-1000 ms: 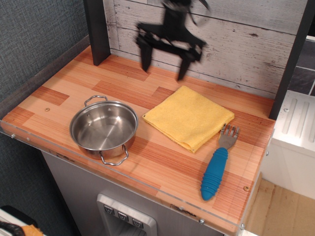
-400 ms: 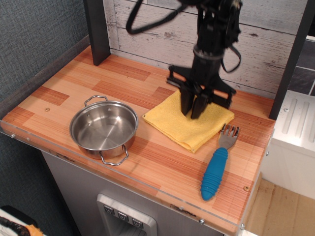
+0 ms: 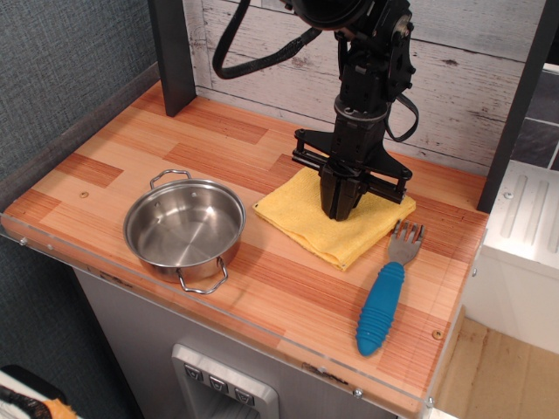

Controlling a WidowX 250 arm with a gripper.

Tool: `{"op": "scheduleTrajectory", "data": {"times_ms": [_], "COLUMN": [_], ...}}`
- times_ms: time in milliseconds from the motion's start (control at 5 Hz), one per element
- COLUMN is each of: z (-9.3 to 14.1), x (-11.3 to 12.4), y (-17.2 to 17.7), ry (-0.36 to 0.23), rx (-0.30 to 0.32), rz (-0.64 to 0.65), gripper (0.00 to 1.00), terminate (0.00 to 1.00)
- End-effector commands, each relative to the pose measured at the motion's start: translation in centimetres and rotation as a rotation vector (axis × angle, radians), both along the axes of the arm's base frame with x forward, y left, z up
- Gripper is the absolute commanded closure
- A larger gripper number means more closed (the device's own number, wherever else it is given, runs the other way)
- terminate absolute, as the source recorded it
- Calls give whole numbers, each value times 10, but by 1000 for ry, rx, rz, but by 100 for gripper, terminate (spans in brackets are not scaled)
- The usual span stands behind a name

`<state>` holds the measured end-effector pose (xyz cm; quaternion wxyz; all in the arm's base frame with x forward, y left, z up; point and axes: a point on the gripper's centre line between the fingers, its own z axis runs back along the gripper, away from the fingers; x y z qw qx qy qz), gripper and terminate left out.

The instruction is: Move the yellow cloth to the back left corner of the table.

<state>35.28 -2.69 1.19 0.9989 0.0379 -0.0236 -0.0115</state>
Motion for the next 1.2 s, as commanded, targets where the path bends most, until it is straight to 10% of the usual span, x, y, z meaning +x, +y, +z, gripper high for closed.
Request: {"op": "scheduleTrajectory", "data": {"times_ms": [0, 1000], "z": [9, 12], "x": [4, 14], "y": [30, 125], "ry": [-94, -140], "rx": [-2, 48], "rz": [63, 193], "gripper": [100, 100], "terminate": [0, 0]}}
